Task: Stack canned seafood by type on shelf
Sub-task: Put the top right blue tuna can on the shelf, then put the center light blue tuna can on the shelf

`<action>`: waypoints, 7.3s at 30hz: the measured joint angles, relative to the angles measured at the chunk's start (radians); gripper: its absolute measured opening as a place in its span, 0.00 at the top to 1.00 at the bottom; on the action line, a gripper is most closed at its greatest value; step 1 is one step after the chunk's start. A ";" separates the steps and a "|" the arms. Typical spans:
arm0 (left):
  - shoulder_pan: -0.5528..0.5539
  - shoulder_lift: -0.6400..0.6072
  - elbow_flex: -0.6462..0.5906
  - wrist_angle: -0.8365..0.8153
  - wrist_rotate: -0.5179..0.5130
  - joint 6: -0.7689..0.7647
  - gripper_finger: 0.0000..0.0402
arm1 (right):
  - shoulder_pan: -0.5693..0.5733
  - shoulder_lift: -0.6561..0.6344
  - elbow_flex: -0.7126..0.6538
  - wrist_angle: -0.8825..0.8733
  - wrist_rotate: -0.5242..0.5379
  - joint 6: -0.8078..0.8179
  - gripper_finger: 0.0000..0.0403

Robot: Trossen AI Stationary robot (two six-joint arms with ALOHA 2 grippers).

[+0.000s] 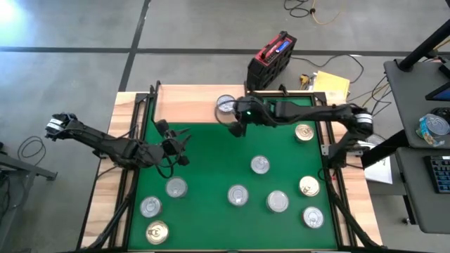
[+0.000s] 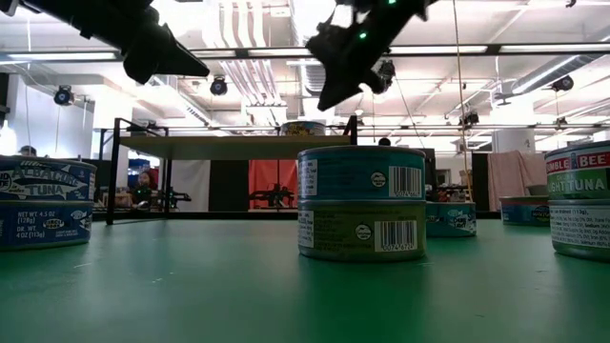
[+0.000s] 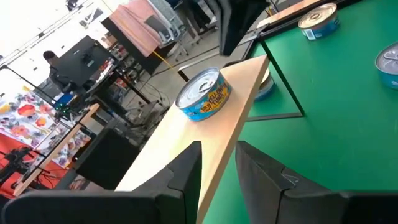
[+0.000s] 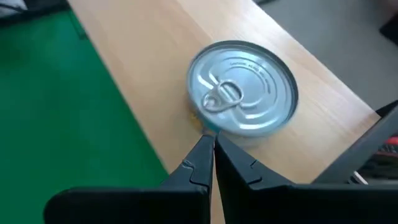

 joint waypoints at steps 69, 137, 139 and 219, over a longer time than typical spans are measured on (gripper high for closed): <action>0.000 -0.185 0.000 -0.231 0.232 -0.149 0.79 | -0.134 0.273 0.405 -0.287 -0.180 -0.077 0.98; 0.000 -0.186 0.000 -0.219 0.232 -0.154 0.79 | -0.132 0.221 0.456 -0.444 -0.250 -0.150 0.98; 0.000 -0.186 0.000 -0.219 0.232 -0.165 0.79 | -0.131 0.210 0.458 -0.442 -0.250 -0.151 0.98; -0.235 0.745 0.468 0.035 0.460 -0.781 0.81 | 0.767 -0.176 -0.496 0.120 -0.064 0.293 0.98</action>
